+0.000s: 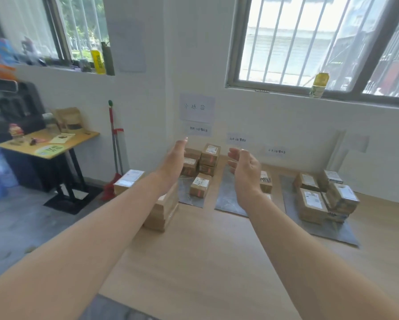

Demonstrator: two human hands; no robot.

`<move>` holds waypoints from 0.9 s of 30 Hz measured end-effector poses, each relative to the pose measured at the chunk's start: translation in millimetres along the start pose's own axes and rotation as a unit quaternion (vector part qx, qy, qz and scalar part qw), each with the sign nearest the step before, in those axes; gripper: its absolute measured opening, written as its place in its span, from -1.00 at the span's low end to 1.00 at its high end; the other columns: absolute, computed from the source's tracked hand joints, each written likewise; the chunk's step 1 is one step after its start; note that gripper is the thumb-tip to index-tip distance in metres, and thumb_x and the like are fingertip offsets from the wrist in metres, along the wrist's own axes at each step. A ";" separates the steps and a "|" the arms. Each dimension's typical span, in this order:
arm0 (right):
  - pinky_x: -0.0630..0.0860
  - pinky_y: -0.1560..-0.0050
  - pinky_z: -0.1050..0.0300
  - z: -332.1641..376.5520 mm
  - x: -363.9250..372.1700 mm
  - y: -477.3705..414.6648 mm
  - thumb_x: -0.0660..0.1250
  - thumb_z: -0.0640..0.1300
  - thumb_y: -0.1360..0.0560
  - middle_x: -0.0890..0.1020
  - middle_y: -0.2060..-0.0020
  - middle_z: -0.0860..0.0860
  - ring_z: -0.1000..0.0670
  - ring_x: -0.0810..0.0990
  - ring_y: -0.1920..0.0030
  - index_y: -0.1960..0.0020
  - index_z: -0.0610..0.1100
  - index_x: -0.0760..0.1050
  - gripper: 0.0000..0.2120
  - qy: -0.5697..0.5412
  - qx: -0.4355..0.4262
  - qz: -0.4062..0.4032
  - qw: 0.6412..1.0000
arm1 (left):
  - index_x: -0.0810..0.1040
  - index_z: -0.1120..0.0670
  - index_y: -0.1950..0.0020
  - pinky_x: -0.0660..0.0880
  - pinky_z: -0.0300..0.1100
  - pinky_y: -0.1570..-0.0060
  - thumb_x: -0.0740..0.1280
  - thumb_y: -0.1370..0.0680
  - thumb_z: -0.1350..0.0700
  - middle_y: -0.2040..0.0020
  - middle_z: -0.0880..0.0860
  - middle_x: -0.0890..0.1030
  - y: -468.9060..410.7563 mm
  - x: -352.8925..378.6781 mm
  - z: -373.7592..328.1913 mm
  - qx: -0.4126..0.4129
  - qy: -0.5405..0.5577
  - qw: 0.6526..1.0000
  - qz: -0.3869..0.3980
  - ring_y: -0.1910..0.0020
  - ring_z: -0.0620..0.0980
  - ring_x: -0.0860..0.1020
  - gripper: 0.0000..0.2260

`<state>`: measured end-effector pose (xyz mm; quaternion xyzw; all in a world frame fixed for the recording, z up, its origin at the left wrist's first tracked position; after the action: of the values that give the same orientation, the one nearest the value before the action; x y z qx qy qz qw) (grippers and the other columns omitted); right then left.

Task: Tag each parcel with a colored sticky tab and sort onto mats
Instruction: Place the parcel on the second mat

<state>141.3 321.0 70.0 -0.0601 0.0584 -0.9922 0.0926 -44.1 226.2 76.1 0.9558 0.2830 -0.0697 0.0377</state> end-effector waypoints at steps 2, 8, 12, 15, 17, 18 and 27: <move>0.53 -0.32 -0.08 -4.5 11.2 3.0 0.12 -0.06 -0.64 0.71 -0.03 0.07 -0.02 0.66 -0.13 -0.08 -0.02 0.67 -0.67 -0.005 0.006 0.010 1.000 | 0.37 -0.09 -0.48 0.26 0.11 -0.44 0.07 -0.42 -0.39 -0.35 -0.02 0.43 3.2 -13.2 3.6 -0.005 0.002 1.000 -0.008 -0.39 0.04 0.38 -0.30; 0.57 -0.02 0.10 -38.6 43.9 14.4 0.14 -0.07 -0.66 0.70 -0.04 0.05 -0.06 0.66 -0.11 -0.05 -0.04 0.67 -0.70 -0.008 0.037 0.061 0.997 | 0.30 -0.08 -0.56 0.18 0.11 -0.50 0.02 -0.65 -0.27 -0.52 0.02 0.33 8.5 -52.4 39.6 -0.030 0.028 0.997 -0.061 -0.49 0.09 0.29 -0.47; 0.59 -0.17 -0.06 -66.9 58.6 15.3 0.17 -0.06 -0.62 0.72 -0.02 0.03 -0.11 0.66 -0.10 -0.04 -0.05 0.68 -0.71 -0.010 0.061 0.076 0.995 | 0.28 -0.09 -0.56 0.20 0.08 -0.46 0.03 -0.64 -0.31 -0.54 0.02 0.32 10.9 -74.1 64.6 -0.058 0.026 0.993 -0.097 -0.50 0.11 0.29 -0.45; 0.59 -0.22 -0.06 -82.6 69.6 18.1 0.17 -0.06 -0.62 0.71 -0.02 0.08 -0.06 0.66 -0.08 -0.02 -0.02 0.69 -0.70 0.013 0.075 0.086 0.993 | 0.28 -0.13 -0.55 0.21 0.16 -0.49 0.03 -0.60 -0.36 -0.55 0.00 0.31 8.7 -86.0 79.9 -0.076 0.024 0.991 -0.107 -0.50 0.13 0.31 -0.42; 0.56 -0.17 0.03 -91.5 77.9 19.1 0.16 -0.07 -0.63 0.70 -0.02 0.10 -0.07 0.67 -0.10 -0.05 -0.03 0.69 -0.70 0.020 0.083 0.093 0.992 | 0.29 -0.14 -0.54 0.24 0.17 -0.48 0.03 -0.60 -0.36 -0.54 0.00 0.32 3.4 -94.2 88.1 -0.088 0.029 0.989 -0.114 -0.48 0.15 0.32 -0.44; 0.54 -0.14 0.06 -95.0 81.6 18.0 0.16 -0.07 -0.63 0.70 -0.03 0.09 -0.08 0.67 -0.11 -0.07 -0.03 0.68 -0.70 0.024 0.088 0.094 0.991 | 0.31 -0.15 -0.53 0.24 0.16 -0.47 0.03 -0.61 -0.35 -0.54 0.00 0.32 -0.1 -97.6 91.3 -0.089 0.030 0.989 -0.113 -0.48 0.15 0.33 -0.46; 0.50 -0.36 -0.09 -146.1 154.6 -14.8 0.13 -0.04 -0.66 0.65 -0.17 0.04 -0.05 0.59 -0.25 -0.17 -0.03 0.64 -0.69 0.074 0.127 0.088 0.985 | 0.31 -0.10 -0.56 0.17 0.10 -0.52 0.00 -0.67 -0.26 -0.57 0.06 0.29 -85.7 -133.5 140.2 -0.117 0.037 0.991 -0.056 -0.54 0.09 0.26 -0.50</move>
<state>-31.1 321.2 -55.4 0.0313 -0.0568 -0.9811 0.1822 -217.4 210.8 -44.5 0.9294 0.3438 -0.0029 0.1344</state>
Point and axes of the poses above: each hand's wrist, its own y-axis away from the middle knuckle, its own x-axis out of the palm, z = x × y, the point moved 8 cm from there along -y, towards the middle knuckle
